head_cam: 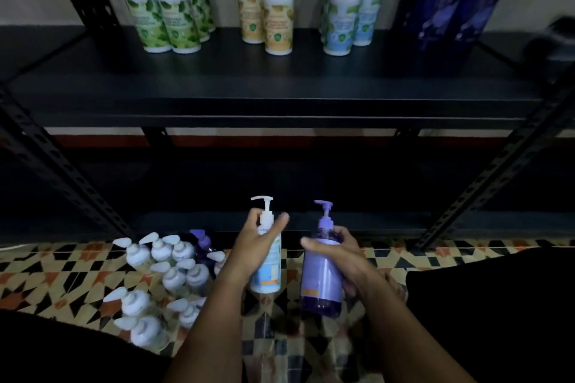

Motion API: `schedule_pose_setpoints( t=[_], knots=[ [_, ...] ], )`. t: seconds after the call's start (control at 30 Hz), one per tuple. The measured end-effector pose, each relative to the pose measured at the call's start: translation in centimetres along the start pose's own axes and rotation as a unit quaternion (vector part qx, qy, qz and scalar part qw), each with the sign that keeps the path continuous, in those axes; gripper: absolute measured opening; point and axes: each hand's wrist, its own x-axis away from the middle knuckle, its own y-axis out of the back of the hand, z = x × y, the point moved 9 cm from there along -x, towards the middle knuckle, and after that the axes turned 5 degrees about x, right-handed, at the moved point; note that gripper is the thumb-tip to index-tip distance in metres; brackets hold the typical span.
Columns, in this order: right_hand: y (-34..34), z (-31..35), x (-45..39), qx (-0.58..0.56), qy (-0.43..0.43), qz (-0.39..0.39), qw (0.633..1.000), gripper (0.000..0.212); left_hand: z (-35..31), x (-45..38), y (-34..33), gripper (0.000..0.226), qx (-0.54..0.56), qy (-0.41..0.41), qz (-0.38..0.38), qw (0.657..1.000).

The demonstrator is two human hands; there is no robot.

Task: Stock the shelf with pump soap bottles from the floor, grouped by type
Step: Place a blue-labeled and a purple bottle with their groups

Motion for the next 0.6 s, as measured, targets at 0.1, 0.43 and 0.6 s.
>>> schedule_pose_setpoints(
  t=[0.1,0.43,0.6],
  knots=[
    [0.6,-0.5,0.0,0.052,0.006,-0.008,0.999,0.090,0.7,0.8,-0.5,0.078,-0.001,0.020,0.024,1.000],
    [2.8,-0.6,1.5,0.014,0.054,-0.067,0.996,0.069,0.0,2.3,0.1,0.072,-0.035,-0.015,-0.072,0.997],
    [3.1,-0.9,1.3,-0.003,0.056,-0.033,0.998,0.040,0.8,2.2,0.1,0.064,0.042,-0.033,-0.029,0.998]
  ],
)
